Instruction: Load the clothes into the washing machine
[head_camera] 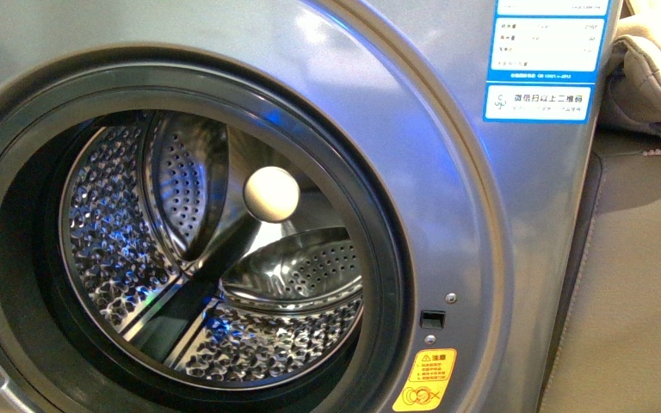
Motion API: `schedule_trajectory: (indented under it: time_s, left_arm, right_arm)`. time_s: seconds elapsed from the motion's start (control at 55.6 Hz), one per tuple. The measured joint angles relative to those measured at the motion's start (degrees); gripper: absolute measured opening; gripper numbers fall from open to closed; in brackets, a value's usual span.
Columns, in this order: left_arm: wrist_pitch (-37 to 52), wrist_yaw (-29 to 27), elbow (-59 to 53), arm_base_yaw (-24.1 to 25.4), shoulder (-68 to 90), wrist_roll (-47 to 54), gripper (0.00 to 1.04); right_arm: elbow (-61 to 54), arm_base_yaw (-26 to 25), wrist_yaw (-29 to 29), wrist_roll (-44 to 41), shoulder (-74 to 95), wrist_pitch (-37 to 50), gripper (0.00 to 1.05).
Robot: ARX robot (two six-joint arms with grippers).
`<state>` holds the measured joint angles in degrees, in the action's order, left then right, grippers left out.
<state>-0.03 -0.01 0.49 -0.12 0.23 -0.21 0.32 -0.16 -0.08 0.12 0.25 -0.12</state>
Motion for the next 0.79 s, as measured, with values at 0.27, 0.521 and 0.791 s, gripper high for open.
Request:
schedule_trajectory:
  time_s: [0.27,0.521,0.791]
  left_arm:
    - [0.0,0.0,0.0,0.0,0.0,0.0,0.98]
    - [0.0,0.0,0.0,0.0,0.0,0.0,0.98]
    - [0.0,0.0,0.0,0.0,0.0,0.0,0.98]
  right_arm:
    - [0.0,0.0,0.0,0.0,0.0,0.0,0.97]
    - [0.0,0.0,0.0,0.0,0.0,0.0,0.97]
    - [0.0,0.0,0.0,0.0,0.0,0.0,0.97]
